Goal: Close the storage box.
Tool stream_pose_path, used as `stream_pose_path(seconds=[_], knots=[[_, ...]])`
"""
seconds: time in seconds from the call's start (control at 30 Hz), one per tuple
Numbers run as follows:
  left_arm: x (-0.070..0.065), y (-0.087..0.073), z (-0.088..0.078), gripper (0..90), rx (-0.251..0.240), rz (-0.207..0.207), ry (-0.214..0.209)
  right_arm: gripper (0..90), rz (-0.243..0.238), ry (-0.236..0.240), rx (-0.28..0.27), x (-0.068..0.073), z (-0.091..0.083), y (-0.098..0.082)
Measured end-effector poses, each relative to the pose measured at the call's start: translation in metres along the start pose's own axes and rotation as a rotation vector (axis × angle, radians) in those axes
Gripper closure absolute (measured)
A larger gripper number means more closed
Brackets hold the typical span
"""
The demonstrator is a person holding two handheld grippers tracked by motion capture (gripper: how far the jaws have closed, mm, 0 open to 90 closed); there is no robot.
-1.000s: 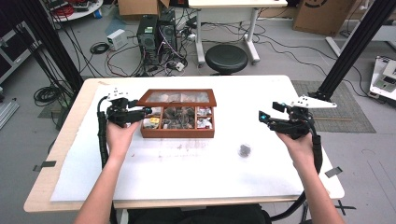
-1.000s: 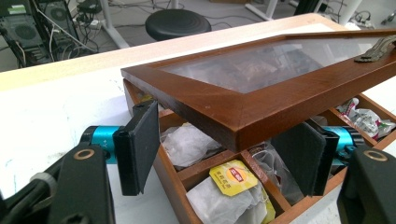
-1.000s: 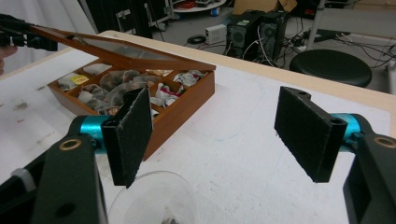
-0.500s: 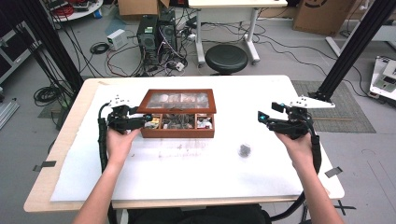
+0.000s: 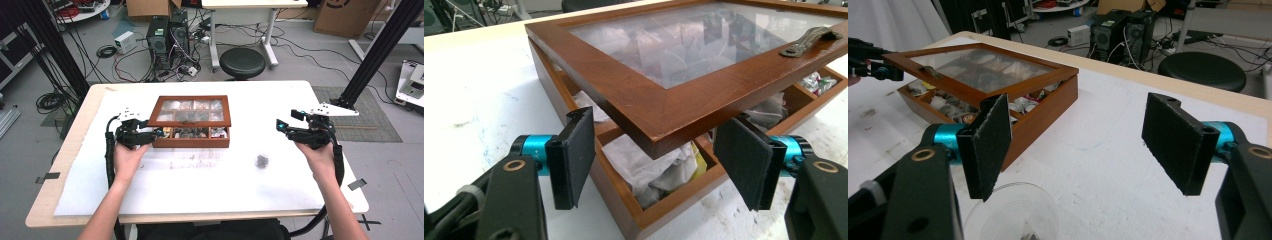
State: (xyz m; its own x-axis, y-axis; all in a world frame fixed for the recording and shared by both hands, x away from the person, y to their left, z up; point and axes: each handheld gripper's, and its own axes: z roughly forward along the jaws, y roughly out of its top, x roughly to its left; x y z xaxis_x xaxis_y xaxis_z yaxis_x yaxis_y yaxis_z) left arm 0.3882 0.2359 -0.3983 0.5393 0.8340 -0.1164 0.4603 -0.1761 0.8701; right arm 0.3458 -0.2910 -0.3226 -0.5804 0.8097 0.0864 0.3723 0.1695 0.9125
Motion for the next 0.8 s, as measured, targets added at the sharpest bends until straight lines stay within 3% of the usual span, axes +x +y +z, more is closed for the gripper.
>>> stream_pose_path(seconds=[0.8], knots=[[-0.004,-0.022,0.003,33.6,0.039,0.026,0.000,28.6,0.000,-0.005,0.000,0.000,0.001,-0.001]])
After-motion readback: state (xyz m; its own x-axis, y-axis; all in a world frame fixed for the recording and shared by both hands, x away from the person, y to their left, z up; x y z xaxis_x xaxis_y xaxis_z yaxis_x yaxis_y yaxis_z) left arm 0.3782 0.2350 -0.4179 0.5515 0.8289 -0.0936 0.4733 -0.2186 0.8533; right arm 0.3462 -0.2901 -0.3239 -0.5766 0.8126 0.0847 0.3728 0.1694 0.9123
